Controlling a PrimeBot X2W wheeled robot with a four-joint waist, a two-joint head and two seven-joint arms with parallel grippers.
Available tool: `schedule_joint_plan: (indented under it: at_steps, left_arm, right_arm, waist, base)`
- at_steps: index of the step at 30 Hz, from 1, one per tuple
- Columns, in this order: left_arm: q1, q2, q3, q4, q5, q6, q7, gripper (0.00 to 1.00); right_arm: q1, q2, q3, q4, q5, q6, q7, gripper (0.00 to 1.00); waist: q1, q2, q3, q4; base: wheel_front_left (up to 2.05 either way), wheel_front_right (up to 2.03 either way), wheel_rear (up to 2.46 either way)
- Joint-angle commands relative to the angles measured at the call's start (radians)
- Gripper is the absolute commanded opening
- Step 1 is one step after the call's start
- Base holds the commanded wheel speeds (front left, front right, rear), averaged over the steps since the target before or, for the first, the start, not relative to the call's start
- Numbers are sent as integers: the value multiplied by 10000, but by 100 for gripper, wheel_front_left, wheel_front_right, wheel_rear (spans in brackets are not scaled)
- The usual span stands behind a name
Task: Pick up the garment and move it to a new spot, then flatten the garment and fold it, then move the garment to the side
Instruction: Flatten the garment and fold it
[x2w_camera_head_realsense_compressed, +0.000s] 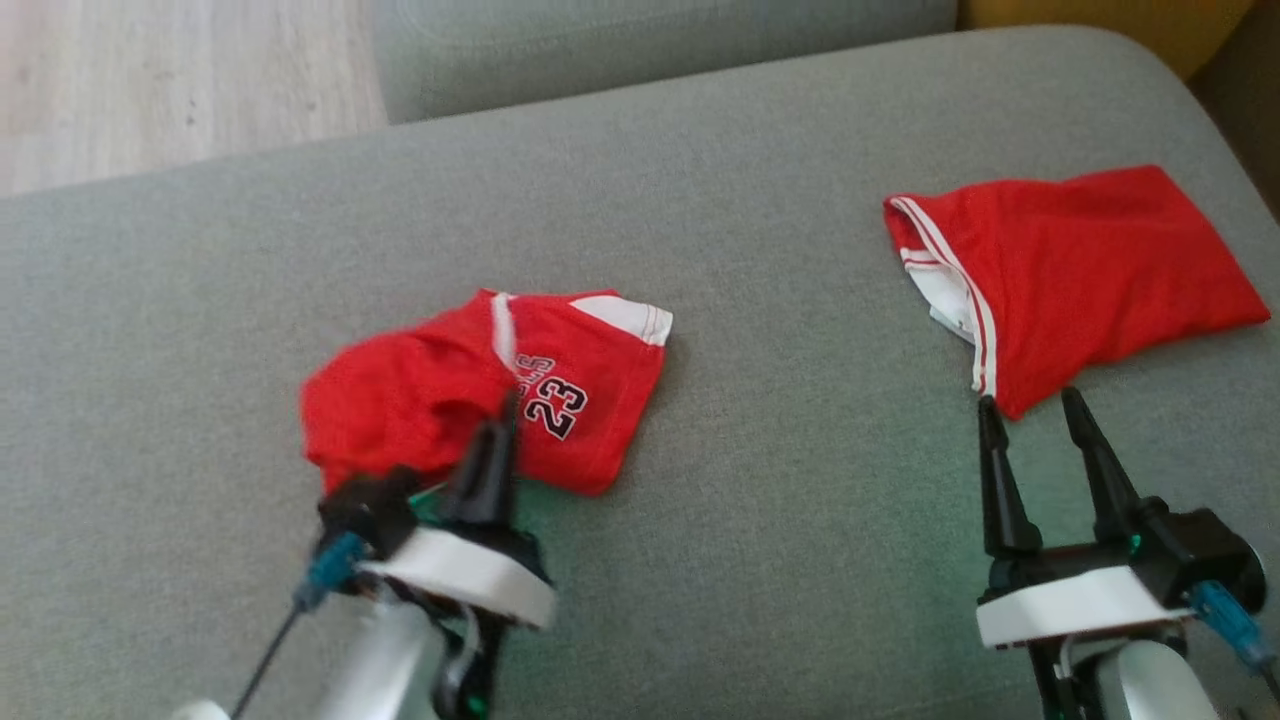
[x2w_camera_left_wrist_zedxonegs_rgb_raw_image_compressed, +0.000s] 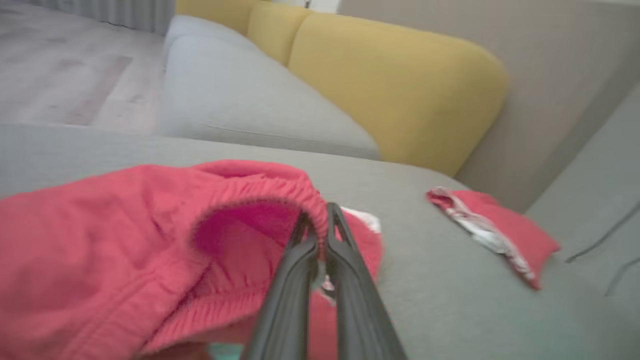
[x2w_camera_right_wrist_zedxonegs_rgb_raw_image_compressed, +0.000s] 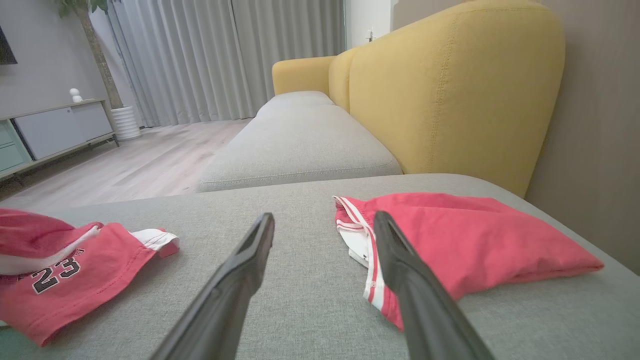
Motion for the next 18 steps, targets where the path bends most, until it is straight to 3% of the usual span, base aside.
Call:
schedule_joint_plan:
  at_steps: [1,7,11,18]
  left_arm:
    - [466,30,-233,-1249,-676,-46,279,0]
    - [2448,109,-834,-4148,-2580,-56,1678,0]
    - [4445,525,-513,-6004,-4342,144,2806,0]
    - [7205,1743,379,-6796,-6223,944,4139,0]
  right_arm:
    - [-55,-54,106,-259,72,67,-53,100]
    - [239,-54,-16,-246,194,67,-53,100]
    - [335,-54,-68,-231,254,67,-53,100]
    - [603,-54,-162,-196,300,67,-53,100]
  waist:
    - [-1,0,-237,108]
    - [-1,0,-553,400]
    - [-1,0,-786,634]
    - [-1,0,-1141,1083]
  base:
    - [0,0,0]
    - [0,0,0]
    - [0,0,0]
    - [0,0,0]
